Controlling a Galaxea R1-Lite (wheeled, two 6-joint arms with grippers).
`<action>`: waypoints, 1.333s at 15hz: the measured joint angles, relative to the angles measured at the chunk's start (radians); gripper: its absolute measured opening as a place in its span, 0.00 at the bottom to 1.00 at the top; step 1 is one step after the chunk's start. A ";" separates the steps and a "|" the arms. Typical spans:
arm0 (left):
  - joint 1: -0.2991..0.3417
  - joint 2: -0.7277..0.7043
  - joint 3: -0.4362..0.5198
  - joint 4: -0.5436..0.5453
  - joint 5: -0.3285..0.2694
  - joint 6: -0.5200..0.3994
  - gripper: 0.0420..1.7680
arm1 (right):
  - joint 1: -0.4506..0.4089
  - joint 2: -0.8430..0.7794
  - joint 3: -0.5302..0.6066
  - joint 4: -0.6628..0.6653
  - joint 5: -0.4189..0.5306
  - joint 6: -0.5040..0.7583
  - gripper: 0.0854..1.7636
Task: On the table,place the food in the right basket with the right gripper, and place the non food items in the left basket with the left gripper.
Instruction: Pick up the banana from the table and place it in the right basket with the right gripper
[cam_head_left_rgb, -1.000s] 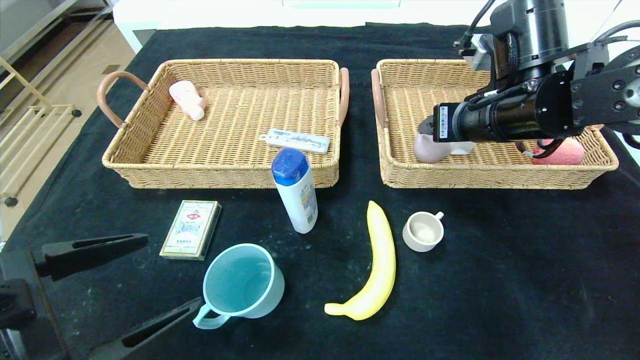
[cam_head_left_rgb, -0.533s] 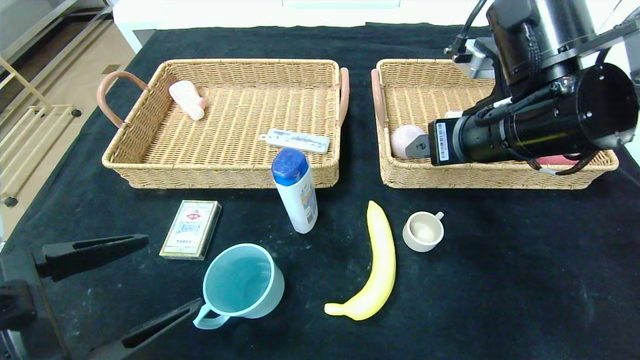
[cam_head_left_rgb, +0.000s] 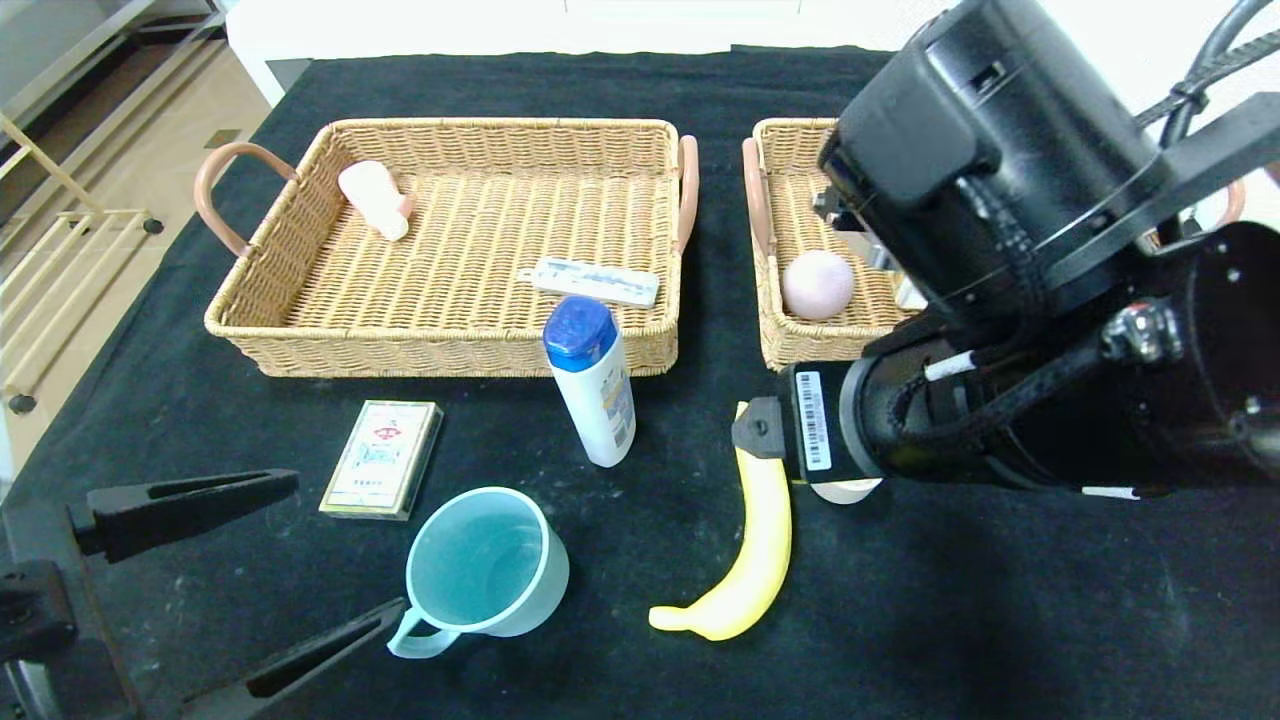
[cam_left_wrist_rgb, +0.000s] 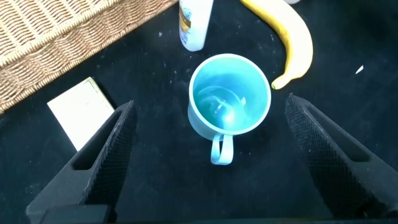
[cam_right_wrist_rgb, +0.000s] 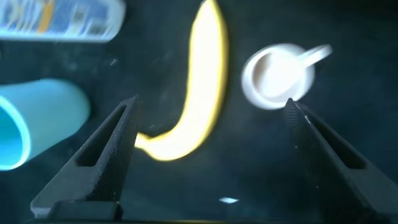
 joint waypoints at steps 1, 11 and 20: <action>0.000 0.000 0.000 0.000 0.000 0.000 0.97 | 0.010 0.016 0.000 0.004 -0.001 0.032 0.94; 0.000 -0.008 -0.003 -0.001 0.000 0.004 0.97 | 0.052 0.135 -0.001 0.087 0.006 0.214 0.96; 0.003 -0.009 -0.018 -0.007 0.003 0.003 0.97 | 0.054 0.189 -0.010 0.082 0.005 0.272 0.96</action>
